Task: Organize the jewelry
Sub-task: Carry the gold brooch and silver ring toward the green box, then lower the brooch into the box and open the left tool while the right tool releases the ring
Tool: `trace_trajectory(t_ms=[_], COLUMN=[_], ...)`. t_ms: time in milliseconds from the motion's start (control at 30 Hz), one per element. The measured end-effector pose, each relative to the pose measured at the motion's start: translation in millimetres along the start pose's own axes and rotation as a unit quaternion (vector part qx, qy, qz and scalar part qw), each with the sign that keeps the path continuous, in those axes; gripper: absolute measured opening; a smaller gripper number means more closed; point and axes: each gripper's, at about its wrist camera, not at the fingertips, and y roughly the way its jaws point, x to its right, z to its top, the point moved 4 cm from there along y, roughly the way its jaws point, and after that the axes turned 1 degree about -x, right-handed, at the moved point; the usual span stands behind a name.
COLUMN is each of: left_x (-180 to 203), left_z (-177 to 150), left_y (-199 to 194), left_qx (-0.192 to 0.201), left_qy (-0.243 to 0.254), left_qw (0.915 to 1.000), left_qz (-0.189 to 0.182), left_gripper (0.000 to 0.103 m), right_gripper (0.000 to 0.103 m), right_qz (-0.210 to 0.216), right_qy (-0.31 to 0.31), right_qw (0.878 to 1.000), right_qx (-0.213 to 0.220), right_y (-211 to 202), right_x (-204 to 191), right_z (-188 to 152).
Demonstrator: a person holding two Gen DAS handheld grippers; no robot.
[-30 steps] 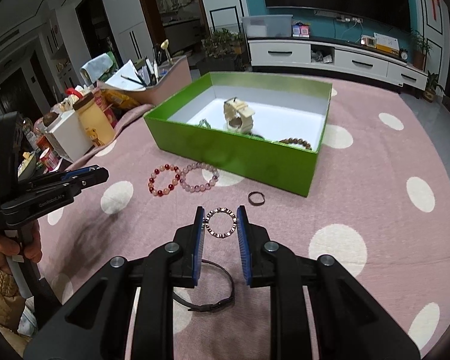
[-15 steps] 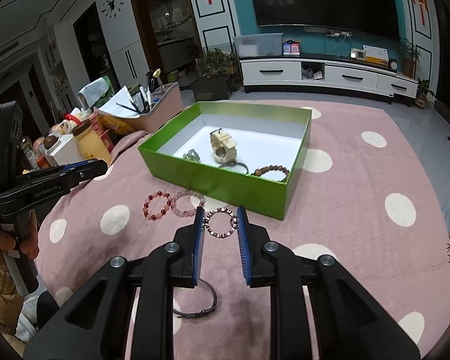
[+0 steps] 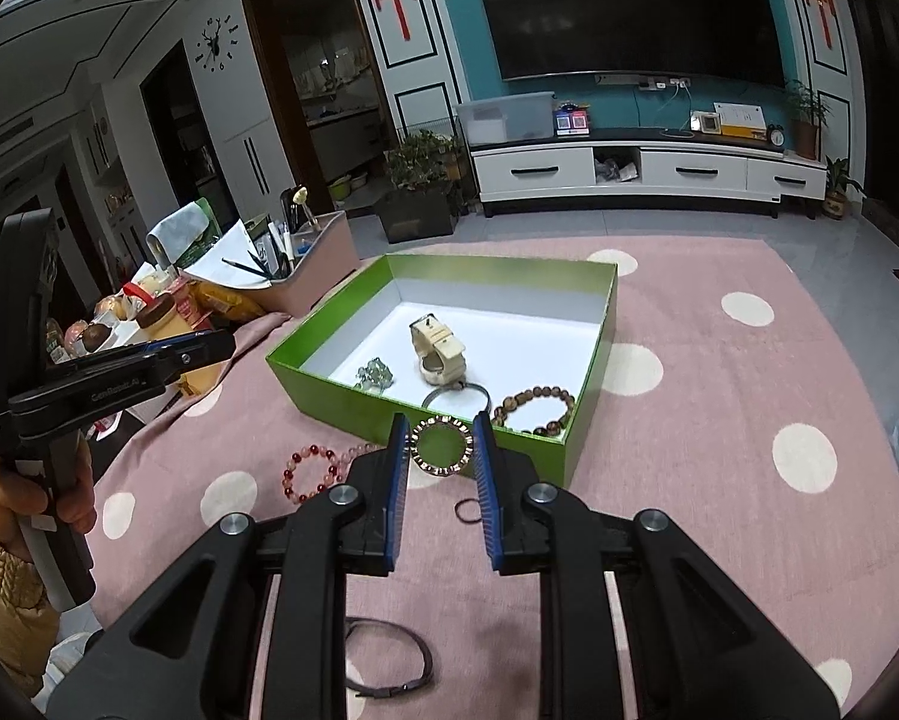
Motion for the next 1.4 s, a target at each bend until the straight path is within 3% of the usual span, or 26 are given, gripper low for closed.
trace_trajectory(t_ms=[600,1400], left_x=[1.3,9.0], left_z=[35.7,41.9], left_y=[63.5,142.1], left_qx=[-0.032,-0.086], left_qy=[-0.004,0.022], left_qw=[0.9995,0.9952], left_qz=[0.005,0.040], left_gripper=[0.022,0.022], right_gripper=[0.021,0.021], right_qz=[-0.020,-0.063], right_qy=[0.002,0.005], right_qw=[1.000,0.996], right_qx=[0.014,-0.057], right_y=[23.1,101.1], right_x=[24.1,61.3], right_z=[34.9,41.6])
